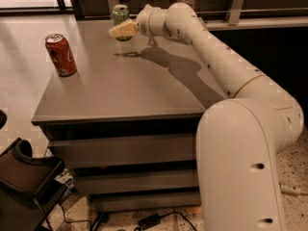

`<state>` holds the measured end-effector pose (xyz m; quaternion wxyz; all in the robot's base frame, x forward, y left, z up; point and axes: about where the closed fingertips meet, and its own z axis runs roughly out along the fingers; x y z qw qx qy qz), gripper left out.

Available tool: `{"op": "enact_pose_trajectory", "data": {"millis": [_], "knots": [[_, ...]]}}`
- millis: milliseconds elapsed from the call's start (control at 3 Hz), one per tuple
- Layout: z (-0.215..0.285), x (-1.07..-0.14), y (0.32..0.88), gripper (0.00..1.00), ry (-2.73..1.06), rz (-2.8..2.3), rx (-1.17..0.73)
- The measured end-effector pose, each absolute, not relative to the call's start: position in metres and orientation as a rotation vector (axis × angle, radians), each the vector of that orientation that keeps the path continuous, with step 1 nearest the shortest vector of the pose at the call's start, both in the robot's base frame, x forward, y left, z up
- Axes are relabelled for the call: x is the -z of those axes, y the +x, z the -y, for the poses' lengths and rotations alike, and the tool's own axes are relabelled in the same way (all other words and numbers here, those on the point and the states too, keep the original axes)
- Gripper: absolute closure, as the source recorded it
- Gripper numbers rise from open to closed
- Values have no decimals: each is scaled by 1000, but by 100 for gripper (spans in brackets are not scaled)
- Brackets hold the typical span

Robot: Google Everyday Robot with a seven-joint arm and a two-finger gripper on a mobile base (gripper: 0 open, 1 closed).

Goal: Pick green can

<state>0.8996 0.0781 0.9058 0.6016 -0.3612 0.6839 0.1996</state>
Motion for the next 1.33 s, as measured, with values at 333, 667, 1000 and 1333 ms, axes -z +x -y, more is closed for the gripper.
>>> {"op": "enact_pose_trajectory", "data": {"millis": [333, 667, 1000, 1333], "knots": [[-91, -882, 930, 0, -823, -1594, -532], [-95, -875, 943, 0, -815, -1597, -558], [-93, -876, 950, 18, -796, -1585, -571], [-96, -876, 951, 41, -797, -1583, -573]]}}
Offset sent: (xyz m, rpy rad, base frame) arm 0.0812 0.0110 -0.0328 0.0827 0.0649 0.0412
